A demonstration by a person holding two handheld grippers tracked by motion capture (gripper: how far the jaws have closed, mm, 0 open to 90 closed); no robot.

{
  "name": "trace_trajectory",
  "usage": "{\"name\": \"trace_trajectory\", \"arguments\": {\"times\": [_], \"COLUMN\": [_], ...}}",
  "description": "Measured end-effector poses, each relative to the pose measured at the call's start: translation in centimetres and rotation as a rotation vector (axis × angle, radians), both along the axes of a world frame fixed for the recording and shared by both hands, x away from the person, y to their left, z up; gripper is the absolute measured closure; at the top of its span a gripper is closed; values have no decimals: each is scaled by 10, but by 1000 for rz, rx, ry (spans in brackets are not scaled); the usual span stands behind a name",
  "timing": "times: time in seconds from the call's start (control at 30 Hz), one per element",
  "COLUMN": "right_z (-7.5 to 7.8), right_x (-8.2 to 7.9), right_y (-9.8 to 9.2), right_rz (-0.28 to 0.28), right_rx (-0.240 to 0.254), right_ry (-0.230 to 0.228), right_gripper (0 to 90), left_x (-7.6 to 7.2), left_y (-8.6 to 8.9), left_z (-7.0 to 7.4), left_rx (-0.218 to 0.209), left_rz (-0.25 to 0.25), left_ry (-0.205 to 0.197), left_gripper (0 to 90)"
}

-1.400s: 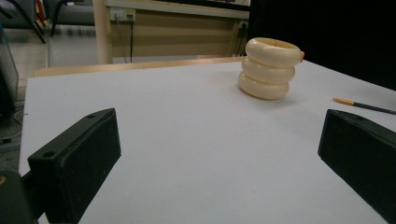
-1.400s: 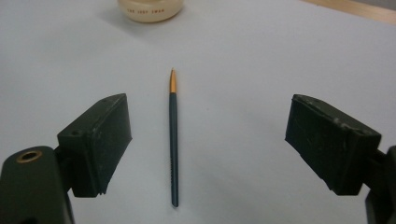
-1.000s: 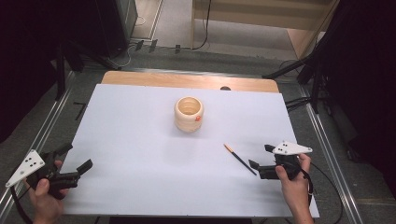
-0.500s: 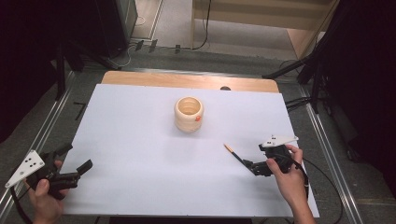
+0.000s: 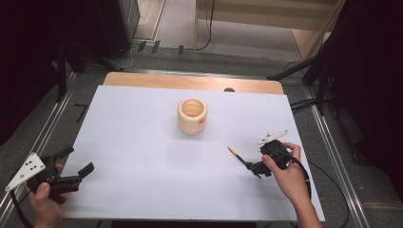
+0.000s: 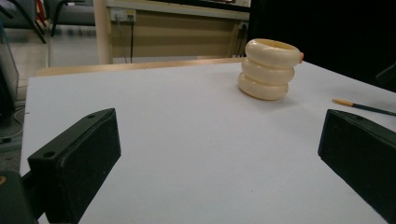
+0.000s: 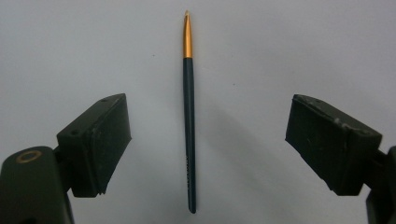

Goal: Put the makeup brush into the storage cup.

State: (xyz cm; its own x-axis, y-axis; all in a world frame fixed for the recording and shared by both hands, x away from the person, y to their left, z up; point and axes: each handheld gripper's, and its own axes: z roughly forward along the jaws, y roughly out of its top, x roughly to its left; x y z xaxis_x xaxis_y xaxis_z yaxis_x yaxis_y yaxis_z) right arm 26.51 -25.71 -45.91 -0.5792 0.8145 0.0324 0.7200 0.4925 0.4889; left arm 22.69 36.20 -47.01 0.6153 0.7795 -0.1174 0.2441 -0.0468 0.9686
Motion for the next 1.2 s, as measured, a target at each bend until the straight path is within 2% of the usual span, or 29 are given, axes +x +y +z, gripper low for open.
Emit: {"name": "trace_trajectory", "arguments": {"times": [0.13,0.4,0.63,0.8,1.0,1.07,1.2], "right_z": [1,2,-1,-2,-9,-9,-11], "right_x": [6,14,21,25,31,31,33], "right_y": [6,17,27,32,40,41,47], "right_rz": [0,18,20,29,17,16,37], "right_rx": [-43,-100,-159,-158,-209,-212,-252], "right_ry": [31,85,148,180,228,234,246], "right_gripper": [145,145,145,144,147,152,240], "left_x": [0,0,0,0,0,0,0], "left_y": [0,1,0,0,-1,-1,-1], "left_z": [0,0,0,0,0,0,0], "left_rx": [2,2,4,3,5,7,10], "left_rz": [-1,2,5,6,5,4,2], "left_ry": [0,1,3,3,3,3,3], "left_gripper": [0,0,0,0,0,0,0]}}
